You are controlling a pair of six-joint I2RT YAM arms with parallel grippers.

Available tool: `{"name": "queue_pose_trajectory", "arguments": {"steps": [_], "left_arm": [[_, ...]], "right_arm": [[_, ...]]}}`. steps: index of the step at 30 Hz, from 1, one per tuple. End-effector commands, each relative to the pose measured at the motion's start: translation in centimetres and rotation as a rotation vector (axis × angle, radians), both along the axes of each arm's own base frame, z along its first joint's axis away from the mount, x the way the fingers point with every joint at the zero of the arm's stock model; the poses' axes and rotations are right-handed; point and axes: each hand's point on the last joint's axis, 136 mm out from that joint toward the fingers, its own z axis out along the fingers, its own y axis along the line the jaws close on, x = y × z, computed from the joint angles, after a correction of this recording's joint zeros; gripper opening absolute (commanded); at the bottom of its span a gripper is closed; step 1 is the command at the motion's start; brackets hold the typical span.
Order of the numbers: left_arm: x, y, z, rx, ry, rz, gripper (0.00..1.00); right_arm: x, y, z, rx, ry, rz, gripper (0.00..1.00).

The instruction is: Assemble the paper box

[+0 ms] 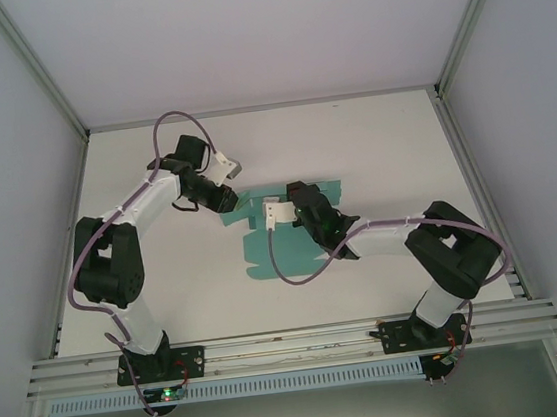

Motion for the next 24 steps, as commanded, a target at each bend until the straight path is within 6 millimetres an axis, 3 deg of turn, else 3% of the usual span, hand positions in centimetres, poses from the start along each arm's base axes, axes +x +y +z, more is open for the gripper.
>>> {"name": "queue_pose_trajectory", "arguments": {"steps": [1, 7, 12, 17, 21, 24], "left_arm": [[0.5, 1.1, -0.6, 0.142, 0.013, 0.132, 0.14], [0.8, -1.0, 0.8, 0.154, 0.022, 0.275, 0.07], [0.3, -4.7, 2.7, -0.009, 0.05, 0.272, 0.07], [-0.3, -7.5, 3.1, -0.144, 0.113, 0.249, 0.11], [-0.4, -6.0, 2.3, -0.087, 0.073, 0.284, 0.2], [-0.9, -4.4, 1.7, -0.03, 0.038, 0.307, 0.38]], "right_arm": [[1.3, 0.0, 1.8, 0.026, -0.068, -0.084, 0.0], [1.7, 0.9, 1.8, 0.036, -0.092, -0.163, 0.0], [2.1, 1.2, 2.1, 0.079, -0.114, -0.208, 0.0], [1.8, 1.2, 2.0, 0.146, -0.108, -0.208, 0.0], [1.8, -0.2, 0.7, 0.171, -0.08, -0.201, 0.0], [1.3, -0.9, -0.2, 0.154, -0.087, -0.134, 0.0]]}}
